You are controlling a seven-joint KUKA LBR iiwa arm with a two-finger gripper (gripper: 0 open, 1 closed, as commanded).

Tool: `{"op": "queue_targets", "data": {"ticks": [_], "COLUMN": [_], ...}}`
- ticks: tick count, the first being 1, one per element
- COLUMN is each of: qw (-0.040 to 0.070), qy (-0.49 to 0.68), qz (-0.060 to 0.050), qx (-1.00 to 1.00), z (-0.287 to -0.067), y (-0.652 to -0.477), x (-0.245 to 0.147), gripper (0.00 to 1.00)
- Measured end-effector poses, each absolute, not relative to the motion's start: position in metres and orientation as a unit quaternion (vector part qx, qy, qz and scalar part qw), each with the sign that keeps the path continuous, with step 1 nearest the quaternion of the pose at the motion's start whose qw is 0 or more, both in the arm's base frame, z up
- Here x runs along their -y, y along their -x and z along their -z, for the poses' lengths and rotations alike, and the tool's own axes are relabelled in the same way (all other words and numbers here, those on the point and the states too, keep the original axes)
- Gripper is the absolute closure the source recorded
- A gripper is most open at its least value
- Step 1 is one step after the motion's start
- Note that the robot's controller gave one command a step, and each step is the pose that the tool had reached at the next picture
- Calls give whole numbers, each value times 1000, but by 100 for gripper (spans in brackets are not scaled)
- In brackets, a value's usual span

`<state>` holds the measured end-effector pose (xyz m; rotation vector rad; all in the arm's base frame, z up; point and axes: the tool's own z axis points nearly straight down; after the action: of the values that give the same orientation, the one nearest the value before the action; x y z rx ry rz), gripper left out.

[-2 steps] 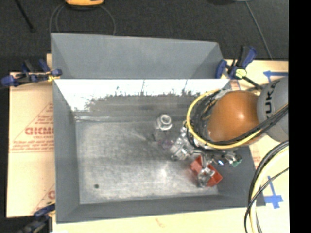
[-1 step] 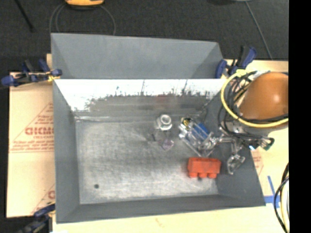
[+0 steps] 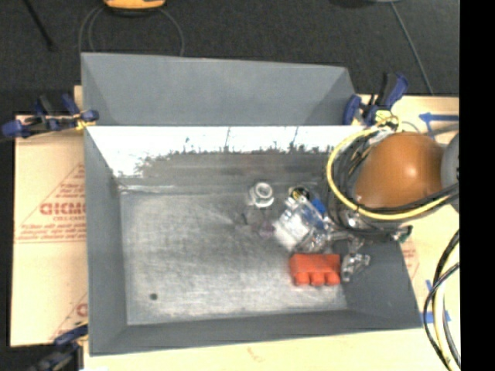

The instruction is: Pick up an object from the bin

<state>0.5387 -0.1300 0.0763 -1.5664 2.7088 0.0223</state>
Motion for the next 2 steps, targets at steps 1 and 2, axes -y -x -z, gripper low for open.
{"op": "queue_targets", "data": {"ticks": [1,2], "qw": [8,16], "qy": [500,591], "qz": [-1,12], "qx": [-866,-807], "z": [-77,-79], "y": [-540,-513], "x": [136,83], "gripper": [100,100]}}
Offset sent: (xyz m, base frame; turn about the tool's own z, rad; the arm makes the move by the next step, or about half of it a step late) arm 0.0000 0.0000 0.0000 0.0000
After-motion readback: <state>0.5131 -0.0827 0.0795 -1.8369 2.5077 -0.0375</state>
